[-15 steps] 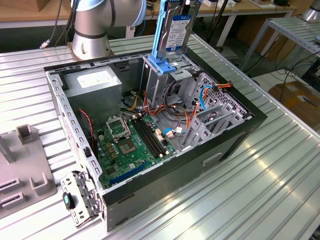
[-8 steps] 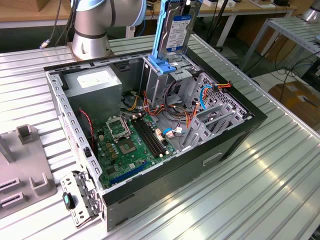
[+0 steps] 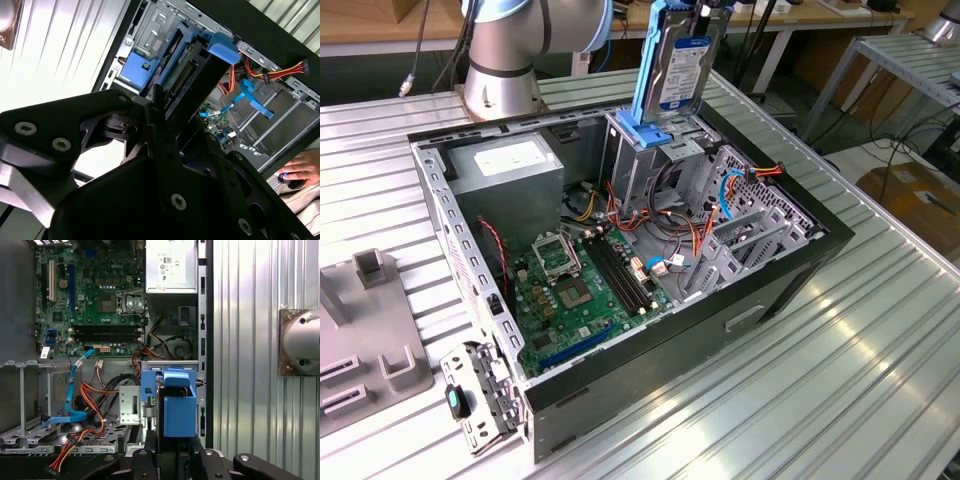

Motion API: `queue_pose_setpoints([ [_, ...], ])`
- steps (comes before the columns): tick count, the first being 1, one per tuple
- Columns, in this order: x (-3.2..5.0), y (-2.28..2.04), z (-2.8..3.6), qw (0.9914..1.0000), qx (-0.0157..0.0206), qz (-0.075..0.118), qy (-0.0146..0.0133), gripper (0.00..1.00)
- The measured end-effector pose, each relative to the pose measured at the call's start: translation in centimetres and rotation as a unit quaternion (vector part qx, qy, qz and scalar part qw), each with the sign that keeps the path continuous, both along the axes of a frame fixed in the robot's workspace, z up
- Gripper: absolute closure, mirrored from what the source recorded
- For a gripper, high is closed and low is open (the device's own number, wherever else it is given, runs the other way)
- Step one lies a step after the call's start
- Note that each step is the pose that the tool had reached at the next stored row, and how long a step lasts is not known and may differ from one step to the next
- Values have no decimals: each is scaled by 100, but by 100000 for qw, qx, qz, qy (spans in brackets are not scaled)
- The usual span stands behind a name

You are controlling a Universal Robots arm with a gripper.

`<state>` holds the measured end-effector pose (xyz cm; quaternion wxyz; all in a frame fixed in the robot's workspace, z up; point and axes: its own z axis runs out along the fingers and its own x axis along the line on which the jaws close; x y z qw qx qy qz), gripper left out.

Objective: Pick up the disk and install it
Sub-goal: 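Pick up the disk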

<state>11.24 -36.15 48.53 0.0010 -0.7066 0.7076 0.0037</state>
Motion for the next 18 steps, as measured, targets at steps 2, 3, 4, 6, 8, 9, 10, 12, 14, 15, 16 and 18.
queue_pose_setpoints([
  [2,5,-32,0,100000,-1,-5,0,65],
  [3,10,-62,0,100000,-8,-6,1,65],
  [4,16,-93,0,100000,-16,-12,3,65],
  [6,24,-132,0,100000,-21,-15,8,65],
  [8,32,-170,0,100000,-20,-21,18,65],
  [9,37,-198,0,100000,-19,-26,24,65],
  [10,42,-218,1,100000,-29,-29,29,65],
  [12,53,-270,0,100000,-20,-40,41,65],
  [14,59,-311,0,100000,-24,-45,46,65],
  [15,62,-333,0,100000,-31,-50,46,65],
  [16,64,-358,0,100000,-29,-52,48,65],
  [18,68,-426,0,100000,-20,-62,48,65],
])
